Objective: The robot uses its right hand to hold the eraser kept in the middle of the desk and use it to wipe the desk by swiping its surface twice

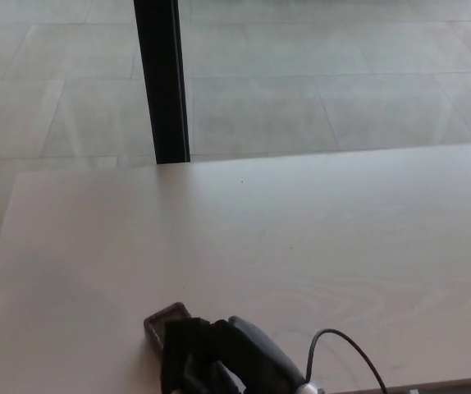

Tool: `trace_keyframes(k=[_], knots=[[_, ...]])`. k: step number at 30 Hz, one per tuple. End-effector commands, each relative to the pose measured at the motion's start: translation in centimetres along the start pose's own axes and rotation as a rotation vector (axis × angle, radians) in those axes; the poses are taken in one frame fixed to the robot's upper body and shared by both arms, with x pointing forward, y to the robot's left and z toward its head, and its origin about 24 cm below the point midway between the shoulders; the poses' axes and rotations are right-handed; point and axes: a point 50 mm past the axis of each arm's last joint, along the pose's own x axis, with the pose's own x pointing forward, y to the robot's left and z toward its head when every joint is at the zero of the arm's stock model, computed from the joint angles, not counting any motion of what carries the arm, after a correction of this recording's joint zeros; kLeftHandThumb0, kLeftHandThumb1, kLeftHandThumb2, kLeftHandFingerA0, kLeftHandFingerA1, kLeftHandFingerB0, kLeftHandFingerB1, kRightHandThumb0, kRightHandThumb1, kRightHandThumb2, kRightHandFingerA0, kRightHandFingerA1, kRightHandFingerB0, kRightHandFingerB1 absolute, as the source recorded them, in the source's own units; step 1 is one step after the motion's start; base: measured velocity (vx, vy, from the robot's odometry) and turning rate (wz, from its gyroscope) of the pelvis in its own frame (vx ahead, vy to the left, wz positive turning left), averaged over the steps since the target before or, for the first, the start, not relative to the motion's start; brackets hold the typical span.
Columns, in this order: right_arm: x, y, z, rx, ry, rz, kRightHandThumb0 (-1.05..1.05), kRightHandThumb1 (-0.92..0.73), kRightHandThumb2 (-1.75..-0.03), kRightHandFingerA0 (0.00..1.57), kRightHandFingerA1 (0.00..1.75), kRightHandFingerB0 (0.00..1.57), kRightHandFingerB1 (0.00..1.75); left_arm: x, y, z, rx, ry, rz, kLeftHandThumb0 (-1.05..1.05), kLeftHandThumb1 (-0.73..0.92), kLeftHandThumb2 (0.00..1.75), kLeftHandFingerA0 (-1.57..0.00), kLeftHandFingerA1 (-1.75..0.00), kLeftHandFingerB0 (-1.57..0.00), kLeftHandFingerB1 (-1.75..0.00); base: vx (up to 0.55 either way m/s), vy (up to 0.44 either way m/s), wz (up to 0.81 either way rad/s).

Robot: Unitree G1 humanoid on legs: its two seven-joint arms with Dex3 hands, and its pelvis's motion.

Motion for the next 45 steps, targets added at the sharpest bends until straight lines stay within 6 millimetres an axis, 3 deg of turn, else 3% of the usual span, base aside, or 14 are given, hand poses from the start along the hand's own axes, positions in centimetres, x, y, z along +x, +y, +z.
trace_keyframes(k=[1, 9, 13, 14, 19, 23, 25, 31, 32, 33, 34, 38, 40, 45], knots=[[-2.0, -3.6, -3.8, -0.070, 0.202, -0.020, -0.29, -0.59, -1.13, 0.82, 1.75, 0.67, 1.56, 0.1, 0.9, 0.8, -0.026, -0.009, 0.026, -0.66, 0.90, 0.67, -0.68, -0.62, -0.60, -0.55, 0.00, 0.000, 0.00], [-1.6, -10.6, -4.5, -0.054, 0.295, -0.285, -0.27, -0.61, -1.09, 0.85, 1.75, 0.68, 1.66, 0.0, 0.9, 0.6, -0.014, -0.006, 0.016, -0.65, 0.91, 0.67, -0.69, -0.60, -0.61, -0.55, 0.00, 0.000, 0.00], [-2.0, -12.1, -4.6, -0.068, 0.314, -0.333, -0.24, -0.62, -1.13, 0.91, 1.75, 0.74, 1.62, 0.0, 1.0, 0.6, 0.005, -0.016, 0.020, -0.67, 0.91, 0.67, -0.67, -0.61, -0.63, -0.55, 0.00, 0.000, 0.00], [-2.2, -12.5, -4.7, -0.077, 0.322, -0.345, -0.26, -0.66, -1.03, 0.89, 1.75, 0.72, 1.65, 0.0, 1.1, 0.7, 0.012, -0.014, 0.022, -0.67, 0.92, 0.67, -0.70, -0.59, -0.64, -0.53, 0.00, 0.000, 0.00], [-3.7, -14.8, -5.4, -0.091, 0.331, -0.444, -0.23, -0.58, -1.09, 0.94, 1.75, 0.79, 1.60, -0.1, 1.2, 0.6, 0.032, -0.018, 0.027, -0.67, 0.91, 0.67, -0.71, -0.60, -0.63, -0.53, 0.00, 0.000, 0.00], [-6.4, -17.5, -6.4, -0.097, 0.425, -0.529, -0.24, -0.63, -0.89, 0.86, 1.75, 0.71, 1.62, 0.0, 1.0, 0.7, 0.015, -0.018, 0.024, -0.67, 0.91, 0.67, -0.70, -0.63, -0.64, -0.55, 0.00, 0.000, 0.00], [-8.2, -18.7, -7.1, -0.091, 0.463, -0.582, -0.20, -0.56, -0.97, 0.85, 1.75, 0.71, 1.64, 0.0, 1.1, 0.7, 0.020, -0.024, 0.026, -0.67, 0.91, 0.67, -0.69, -0.61, -0.63, -0.54, 0.00, 0.000, 0.00], [-11.4, -19.6, -8.4, -0.095, 0.558, -0.631, -0.20, -0.52, -1.07, 0.90, 1.75, 0.77, 1.54, 0.0, 1.3, 0.7, 0.018, -0.022, 0.035, -0.66, 0.91, 0.68, -0.68, -0.61, -0.64, -0.54, 0.00, 0.000, 0.00], [-11.7, -19.6, -8.5, -0.105, 0.560, -0.627, -0.20, -0.53, -1.13, 1.07, 1.74, 0.78, 1.47, 0.0, 1.3, 0.7, 0.020, -0.019, 0.037, -0.66, 0.91, 0.67, -0.70, -0.61, -0.63, -0.54, 0.00, 0.000, 0.00], [-11.8, -19.5, -8.5, -0.104, 0.560, -0.629, -0.20, -0.53, -1.13, 1.07, 1.74, 0.78, 1.47, 0.0, 1.3, 0.6, 0.024, -0.019, 0.037, -0.66, 0.91, 0.67, -0.70, -0.61, -0.63, -0.54, 0.00, 0.000, 0.00], [-11.8, -19.5, -8.6, -0.101, 0.563, -0.628, -0.23, -0.52, -1.09, 0.91, 1.75, 0.79, 1.55, -0.1, 1.3, 0.6, 0.027, -0.018, 0.035, -0.67, 0.92, 0.67, -0.70, -0.61, -0.62, -0.54, 0.00, 0.000, 0.00], [-12.1, -19.8, -8.4, -0.138, 0.556, -0.636, -0.23, -0.52, -1.10, 0.86, 1.75, 0.77, 1.58, -0.1, 1.2, 0.6, 0.033, -0.028, 0.027, -0.67, 0.91, 0.67, -0.69, -0.62, -0.63, -0.55, 0.00, 0.000, 0.00], [-12.3, -20.1, -8.3, -0.166, 0.565, -0.632, -0.21, -0.55, -1.05, 0.94, 1.75, 0.71, 1.51, -0.1, 1.2, 0.6, 0.025, -0.024, 0.029, -0.67, 0.91, 0.67, -0.70, -0.62, -0.63, -0.55, 0.00, 0.000, 0.00], [-13.2, -22.1, -7.8, -0.182, 0.573, -0.724, -0.22, -0.61, -0.90, 0.84, 1.75, 0.71, 1.54, 0.0, 1.4, 1.2, 0.029, -0.035, 0.033, -0.67, 0.92, 0.66, -0.71, -0.61, -0.63, -0.54, 0.00, 0.000, 0.00]])
